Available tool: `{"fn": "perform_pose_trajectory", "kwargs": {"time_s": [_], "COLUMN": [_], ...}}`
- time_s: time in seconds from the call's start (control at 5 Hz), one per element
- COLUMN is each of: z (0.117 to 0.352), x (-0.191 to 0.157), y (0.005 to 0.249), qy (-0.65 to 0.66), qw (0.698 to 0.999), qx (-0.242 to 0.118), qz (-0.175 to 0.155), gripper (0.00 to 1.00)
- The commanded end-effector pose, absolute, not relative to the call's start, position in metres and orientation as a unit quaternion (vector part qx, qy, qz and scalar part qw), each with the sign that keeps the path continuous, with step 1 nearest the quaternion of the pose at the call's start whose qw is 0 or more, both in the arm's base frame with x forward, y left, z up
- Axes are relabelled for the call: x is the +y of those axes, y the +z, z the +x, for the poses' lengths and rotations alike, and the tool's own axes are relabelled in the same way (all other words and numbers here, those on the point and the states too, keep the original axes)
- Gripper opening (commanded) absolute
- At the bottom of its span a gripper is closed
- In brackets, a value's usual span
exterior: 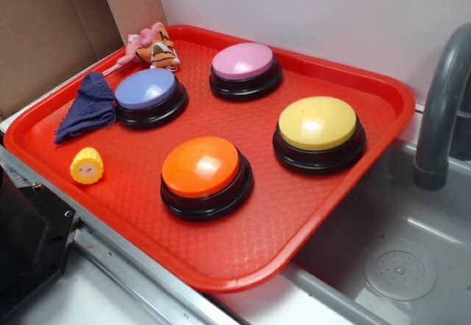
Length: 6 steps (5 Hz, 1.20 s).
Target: Push the orange button.
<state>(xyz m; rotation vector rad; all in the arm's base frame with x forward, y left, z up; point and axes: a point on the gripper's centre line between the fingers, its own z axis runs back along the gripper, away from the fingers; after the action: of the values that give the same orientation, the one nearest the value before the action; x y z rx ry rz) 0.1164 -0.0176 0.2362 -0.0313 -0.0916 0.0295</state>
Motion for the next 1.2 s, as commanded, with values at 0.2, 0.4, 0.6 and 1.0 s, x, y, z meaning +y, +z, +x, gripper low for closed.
{"fn": "perform_pose_trajectory", "kwargs": {"time_s": [0.2, 0.4, 0.6, 1.0], "z": [0.125, 0.133, 0.147, 0.194], "x": [-0.066, -0.087, -0.101, -0.080], "y": [0.186, 0.145, 0.106, 0.072], "qy": [-0.095, -0.161, -0.198, -0.202], "qw": [0.993, 0.985, 0.977, 0.978], "qx": [-0.063, -0.061, -0.074, -0.035], "qz": [0.007, 0.009, -0.015, -0.030], "gripper": [1.00, 1.00, 1.00, 1.00]}}
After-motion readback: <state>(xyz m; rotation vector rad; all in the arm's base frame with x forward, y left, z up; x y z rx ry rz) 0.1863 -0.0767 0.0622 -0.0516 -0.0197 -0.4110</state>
